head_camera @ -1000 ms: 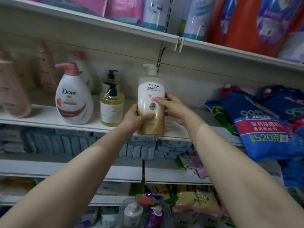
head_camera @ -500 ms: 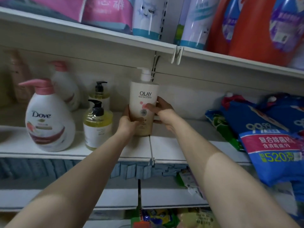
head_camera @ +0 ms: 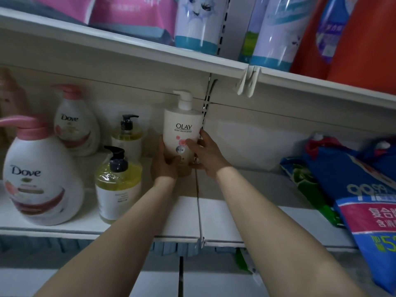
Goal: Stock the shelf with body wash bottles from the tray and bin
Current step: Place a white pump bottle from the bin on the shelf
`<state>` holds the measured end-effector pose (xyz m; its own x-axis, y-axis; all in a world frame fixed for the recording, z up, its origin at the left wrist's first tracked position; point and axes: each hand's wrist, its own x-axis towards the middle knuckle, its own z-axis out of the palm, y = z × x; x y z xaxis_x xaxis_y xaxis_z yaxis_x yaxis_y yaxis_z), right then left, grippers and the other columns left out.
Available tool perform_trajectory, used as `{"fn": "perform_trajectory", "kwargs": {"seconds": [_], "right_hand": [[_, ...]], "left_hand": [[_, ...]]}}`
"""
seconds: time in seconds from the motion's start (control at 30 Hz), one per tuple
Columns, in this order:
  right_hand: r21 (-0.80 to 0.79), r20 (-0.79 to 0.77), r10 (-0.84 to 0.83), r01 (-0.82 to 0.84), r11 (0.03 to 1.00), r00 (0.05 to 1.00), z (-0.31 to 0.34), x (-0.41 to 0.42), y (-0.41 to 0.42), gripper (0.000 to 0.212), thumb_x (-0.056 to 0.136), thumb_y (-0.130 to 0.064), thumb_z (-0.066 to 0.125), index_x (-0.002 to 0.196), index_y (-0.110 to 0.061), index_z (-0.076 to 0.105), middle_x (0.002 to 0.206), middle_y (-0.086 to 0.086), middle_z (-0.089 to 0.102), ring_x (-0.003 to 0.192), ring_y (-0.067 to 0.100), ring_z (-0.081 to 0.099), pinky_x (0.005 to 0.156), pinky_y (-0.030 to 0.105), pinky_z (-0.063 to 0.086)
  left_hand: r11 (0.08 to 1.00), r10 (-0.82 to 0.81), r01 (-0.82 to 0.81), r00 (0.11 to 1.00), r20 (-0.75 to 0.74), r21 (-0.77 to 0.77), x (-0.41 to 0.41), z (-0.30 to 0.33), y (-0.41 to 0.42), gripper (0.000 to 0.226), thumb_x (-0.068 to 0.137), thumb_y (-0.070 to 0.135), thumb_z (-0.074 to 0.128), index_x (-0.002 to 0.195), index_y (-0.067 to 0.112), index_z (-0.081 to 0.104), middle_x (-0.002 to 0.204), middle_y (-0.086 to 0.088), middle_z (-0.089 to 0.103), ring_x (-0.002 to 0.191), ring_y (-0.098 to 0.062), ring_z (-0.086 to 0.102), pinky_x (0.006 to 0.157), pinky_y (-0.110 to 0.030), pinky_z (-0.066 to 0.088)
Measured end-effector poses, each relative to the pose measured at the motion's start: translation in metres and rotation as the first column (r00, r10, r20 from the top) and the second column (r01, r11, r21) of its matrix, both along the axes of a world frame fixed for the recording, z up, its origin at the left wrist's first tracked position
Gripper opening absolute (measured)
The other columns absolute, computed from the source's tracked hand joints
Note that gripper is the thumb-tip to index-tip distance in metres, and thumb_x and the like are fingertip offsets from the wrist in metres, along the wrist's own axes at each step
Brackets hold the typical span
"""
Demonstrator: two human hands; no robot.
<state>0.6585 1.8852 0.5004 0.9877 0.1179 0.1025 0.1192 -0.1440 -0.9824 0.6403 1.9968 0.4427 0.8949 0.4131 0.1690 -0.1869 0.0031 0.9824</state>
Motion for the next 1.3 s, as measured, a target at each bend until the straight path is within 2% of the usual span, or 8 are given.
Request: {"fn": "perform_trajectory", "kwargs": {"seconds": [0.27,0.4,0.63,0.83,0.93,1.07,1.13,1.3], "right_hand": [[-0.032,-0.001,-0.04,0.04,0.999,0.999,-0.002,0.024,0.011,0.052,0.089,-0.033,0.069,0.136,-0.039,0.049,0.126,0.0,0.061,0.114,0.027,0.06,0.08,0.059,0.059],[-0.016,-0.028,-0.053,0.053,0.998,0.998,-0.002,0.033,0.013,0.055,0.089,-0.031,0.069,0.138,-0.038,0.047,0.128,0.0,0.061,0.113,0.026,0.061,0.08,0.059,0.059],[-0.005,-0.036,-0.056,0.056,0.998,0.998,-0.004,0.039,0.016,0.056,0.089,-0.031,0.07,0.139,-0.037,0.046,0.13,0.0,0.06,0.115,0.028,0.06,0.078,0.061,0.058],[-0.027,-0.018,-0.085,0.084,0.996,0.996,-0.007,0.036,0.021,0.055,0.088,-0.034,0.065,0.139,-0.039,0.046,0.128,0.003,0.061,0.111,0.027,0.062,0.08,0.059,0.059],[-0.065,-0.021,-0.078,0.076,0.995,0.997,-0.013,0.029,0.022,0.056,0.087,-0.033,0.056,0.141,-0.039,0.043,0.124,0.008,0.063,0.106,0.028,0.065,0.085,0.056,0.059],[-0.018,-0.049,-0.095,0.095,0.995,0.994,-0.019,0.003,0.018,0.063,0.095,-0.023,0.057,0.153,-0.026,0.033,0.119,0.009,0.061,0.106,0.026,0.063,0.094,0.051,0.055],[-0.001,-0.062,-0.103,0.103,0.995,0.993,-0.019,-0.014,0.016,0.061,0.097,-0.02,0.058,0.153,-0.021,0.032,0.13,0.012,0.057,0.109,0.026,0.062,0.095,0.045,0.056],[0.062,-0.036,-0.077,0.079,0.995,0.996,-0.023,-0.067,0.014,0.048,0.097,-0.01,0.06,0.143,-0.015,0.046,0.129,0.011,0.059,0.109,0.024,0.063,0.085,0.031,0.058]], "left_hand": [[1.0,0.027,-0.028,0.999,0.023,0.007,0.02,-0.005,0.002,0.067,0.092,-0.001,0.057,0.15,0.023,0.032,0.119,0.0,0.058,0.105,-0.012,0.054,0.067,-0.003,0.043],[1.0,0.016,-0.015,0.997,0.07,-0.012,0.03,-0.008,0.004,0.076,0.09,-0.004,0.057,0.152,0.027,0.027,0.119,0.005,0.059,0.107,-0.015,0.059,0.084,-0.024,0.049],[0.999,0.041,-0.043,0.994,0.104,0.012,0.03,-0.009,-0.001,0.069,0.097,0.009,0.052,0.148,0.041,0.018,0.122,0.003,0.057,0.104,-0.012,0.057,0.062,0.004,0.039],[0.979,0.103,-0.113,0.993,0.065,0.171,0.03,-0.014,-0.002,0.06,0.099,0.01,0.05,0.15,0.026,0.024,0.124,0.005,0.055,0.098,-0.003,0.059,0.07,-0.001,0.043],[0.937,0.143,-0.131,0.99,-0.014,0.323,0.025,-0.015,-0.001,0.049,0.097,0.011,0.053,0.143,0.011,0.037,0.132,-0.014,0.054,0.115,-0.027,0.056,0.092,-0.028,0.048],[0.967,0.163,-0.166,0.986,0.03,0.192,-0.013,-0.003,-0.012,0.022,0.103,0.024,0.044,0.111,0.011,0.06,0.102,-0.005,0.061,0.091,-0.017,0.058,0.06,-0.011,0.049],[0.942,0.067,-0.051,0.997,-0.036,0.331,-0.04,-0.003,-0.011,0.028,0.102,0.013,0.044,0.128,0.01,0.054,0.113,0.001,0.057,0.102,-0.013,0.054,0.064,-0.01,0.043],[0.963,-0.025,0.059,0.991,-0.132,0.264,-0.091,-0.012,-0.007,0.036,0.098,0.014,0.051,0.132,0.004,0.053,0.127,-0.011,0.06,0.122,-0.027,0.054,0.096,-0.031,0.042]]}}
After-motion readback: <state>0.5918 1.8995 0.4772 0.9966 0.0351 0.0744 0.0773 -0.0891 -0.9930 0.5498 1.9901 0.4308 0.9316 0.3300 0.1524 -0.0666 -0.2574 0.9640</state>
